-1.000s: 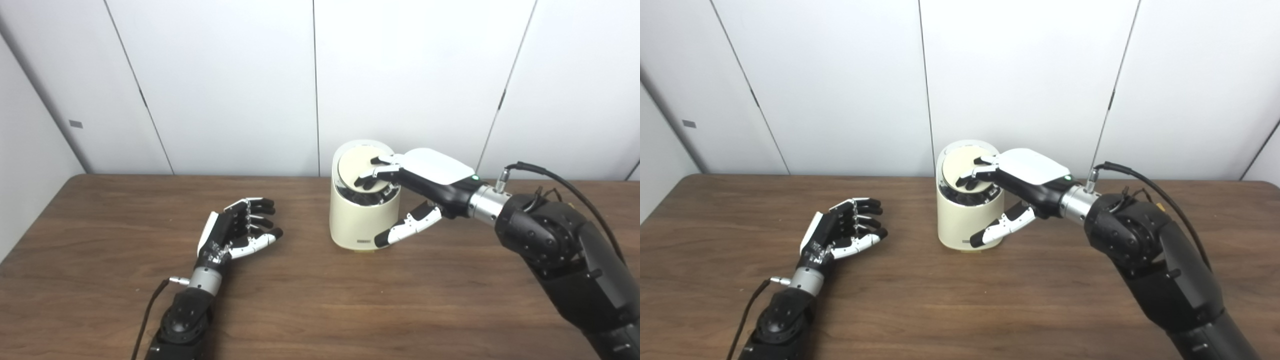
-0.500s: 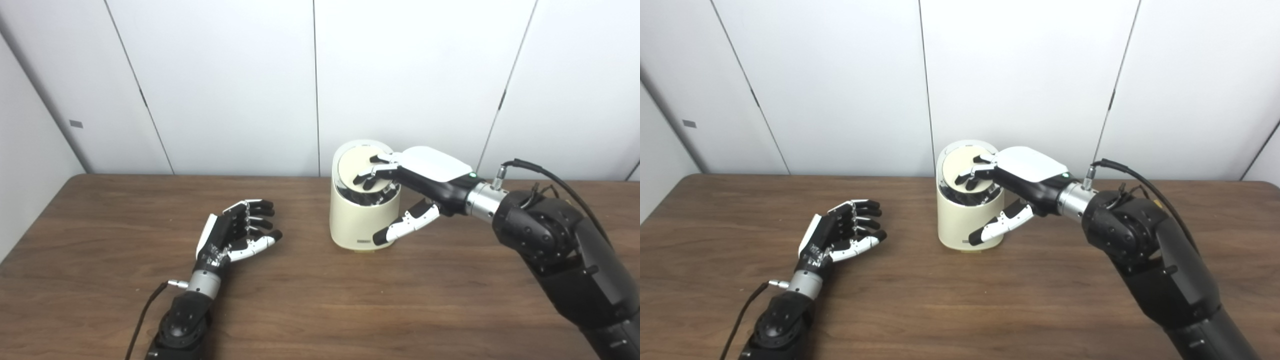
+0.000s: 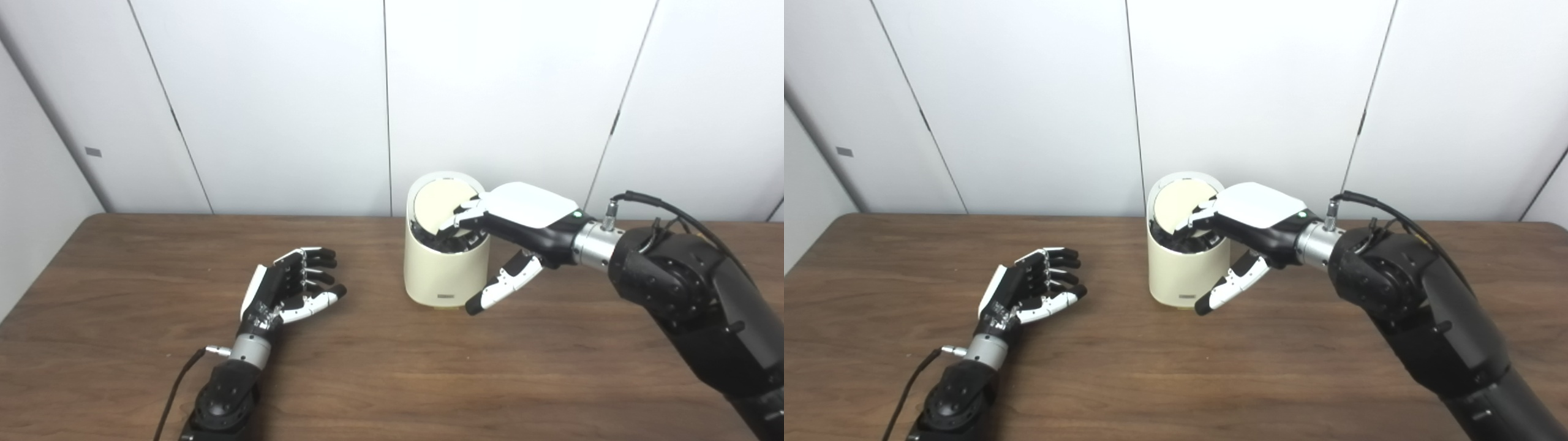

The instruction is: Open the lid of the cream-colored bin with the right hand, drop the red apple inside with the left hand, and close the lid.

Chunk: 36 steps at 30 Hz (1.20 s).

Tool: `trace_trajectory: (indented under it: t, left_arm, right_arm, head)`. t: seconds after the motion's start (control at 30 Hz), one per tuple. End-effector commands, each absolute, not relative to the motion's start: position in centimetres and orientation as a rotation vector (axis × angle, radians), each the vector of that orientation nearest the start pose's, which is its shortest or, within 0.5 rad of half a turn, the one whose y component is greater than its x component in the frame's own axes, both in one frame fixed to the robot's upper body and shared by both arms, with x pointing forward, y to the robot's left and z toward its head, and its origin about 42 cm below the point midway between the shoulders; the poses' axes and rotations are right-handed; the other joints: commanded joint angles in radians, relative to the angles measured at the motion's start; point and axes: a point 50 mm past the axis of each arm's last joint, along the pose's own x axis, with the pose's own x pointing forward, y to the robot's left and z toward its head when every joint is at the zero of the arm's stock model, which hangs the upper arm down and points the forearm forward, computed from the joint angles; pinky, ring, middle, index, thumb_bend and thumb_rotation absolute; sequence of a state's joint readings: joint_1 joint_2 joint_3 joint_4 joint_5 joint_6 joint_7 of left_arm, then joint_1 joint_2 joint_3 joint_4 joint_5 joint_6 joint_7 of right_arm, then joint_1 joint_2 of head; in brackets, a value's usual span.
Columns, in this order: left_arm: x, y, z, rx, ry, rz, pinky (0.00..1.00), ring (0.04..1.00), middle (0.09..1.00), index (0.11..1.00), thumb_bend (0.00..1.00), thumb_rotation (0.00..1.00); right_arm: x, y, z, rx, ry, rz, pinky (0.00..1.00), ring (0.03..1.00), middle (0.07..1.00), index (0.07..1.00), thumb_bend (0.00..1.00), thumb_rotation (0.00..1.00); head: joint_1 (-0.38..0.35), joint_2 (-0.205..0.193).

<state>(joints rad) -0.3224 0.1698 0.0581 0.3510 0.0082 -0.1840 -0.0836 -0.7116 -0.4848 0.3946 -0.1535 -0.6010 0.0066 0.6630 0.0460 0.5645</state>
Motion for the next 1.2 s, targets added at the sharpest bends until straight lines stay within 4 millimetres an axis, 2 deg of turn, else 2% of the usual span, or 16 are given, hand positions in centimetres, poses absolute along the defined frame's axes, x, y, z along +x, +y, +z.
trace_trajectory:
  t: [0.0, 0.07, 0.17, 0.23, 0.37, 0.5, 0.63, 0.8, 0.93, 1.0, 1.07, 1.17]
  left_arm:
    - [39.0, 26.4, 12.9, 0.18, -0.174, -0.061, 0.48, 0.584, 0.673, 0.674, 0.62, 0.02]
    - [39.0, 26.3, 12.8, 0.177, -0.173, -0.061, 0.48, 0.584, 0.671, 0.676, 0.63, 0.03]
    - [38.9, 26.3, 12.9, 0.164, -0.172, -0.061, 0.48, 0.583, 0.672, 0.674, 0.63, 0.01]
    - [39.0, 26.3, 12.8, 0.167, -0.174, -0.064, 0.48, 0.584, 0.673, 0.673, 0.63, 0.01]
    - [39.1, 26.3, 12.8, 0.165, -0.173, -0.065, 0.49, 0.588, 0.675, 0.674, 0.63, 0.02]
    - [39.1, 26.4, 12.8, 0.164, -0.175, -0.065, 0.49, 0.589, 0.676, 0.677, 0.62, 0.01]
    - [39.1, 26.3, 12.9, 0.168, -0.181, -0.067, 0.49, 0.586, 0.671, 0.679, 0.62, 0.0]
    - [39.2, 26.4, 13.0, 0.162, -0.196, -0.073, 0.48, 0.584, 0.669, 0.679, 0.62, 0.02]
    - [39.1, 26.3, 13.4, 0.184, -0.213, -0.078, 0.48, 0.585, 0.672, 0.682, 0.62, 0.02]
    - [39.1, 26.2, 13.7, 0.193, -0.218, -0.082, 0.47, 0.58, 0.676, 0.685, 0.64, 0.04]
    - [39.1, 26.2, 13.8, 0.206, -0.228, -0.082, 0.47, 0.578, 0.678, 0.687, 0.64, 0.05]
    - [39.2, 26.1, 13.9, 0.211, -0.236, -0.081, 0.47, 0.574, 0.675, 0.687, 0.63, 0.02]
  right_arm:
    - [40.6, -18.3, 33.8, -1.376, -0.495, 0.738, 0.97, 0.912, 0.774, 0.782, 0.69, 0.6]
    - [40.7, -18.4, 34.4, -1.322, -0.518, 0.715, 0.95, 0.903, 0.773, 0.782, 0.68, 0.6]
    - [40.6, -18.6, 35.5, -1.254, -0.534, 0.69, 0.85, 0.908, 0.783, 0.784, 0.66, 0.6]
    - [40.6, -18.7, 36.1, -1.224, -0.547, 0.664, 0.83, 0.911, 0.789, 0.788, 0.66, 0.6]
    - [40.5, -19.2, 36.9, -1.129, -0.577, 0.577, 0.84, 0.87, 0.818, 0.823, 0.61, 0.54]
    - [40.2, -20.3, 36.8, -1.032, -0.624, 0.465, 0.74, 0.844, 0.843, 0.843, 0.58, 0.47]
    - [40.1, -21.6, 35.4, -0.902, -0.629, 0.372, 0.72, 0.829, 0.85, 0.862, 0.58, 0.41]
    - [39.9, -23.3, 32.2, -0.741, -0.545, 0.308, 0.64, 0.801, 0.859, 0.865, 0.62, 0.19]
    - [39.8, -24.3, 29.6, -0.699, -0.486, 0.274, 0.63, 0.803, 0.87, 0.875, 0.66, 0.19]
    - [39.6, -24.8, 28.3, -0.676, -0.461, 0.252, 0.64, 0.809, 0.876, 0.883, 0.66, 0.25]
    - [39.5, -25.3, 27.1, -0.652, -0.449, 0.228, 0.65, 0.812, 0.883, 0.893, 0.67, 0.27]
    - [39.3, -25.7, 26.1, -0.636, -0.441, 0.196, 0.67, 0.821, 0.883, 0.895, 0.67, 0.24]
  head:
    - [0.002, 0.0]
    - [0.002, 0.0]
    - [0.002, 0.0]
    - [-0.001, -0.005]
    - [-0.002, -0.006]
    - [-0.002, -0.01]
    - [-0.002, -0.01]
    - [-0.002, -0.01]
    - [-0.001, -0.009]
    - [-0.001, -0.008]
    - [-0.005, -0.01]
    - [-0.008, -0.011]
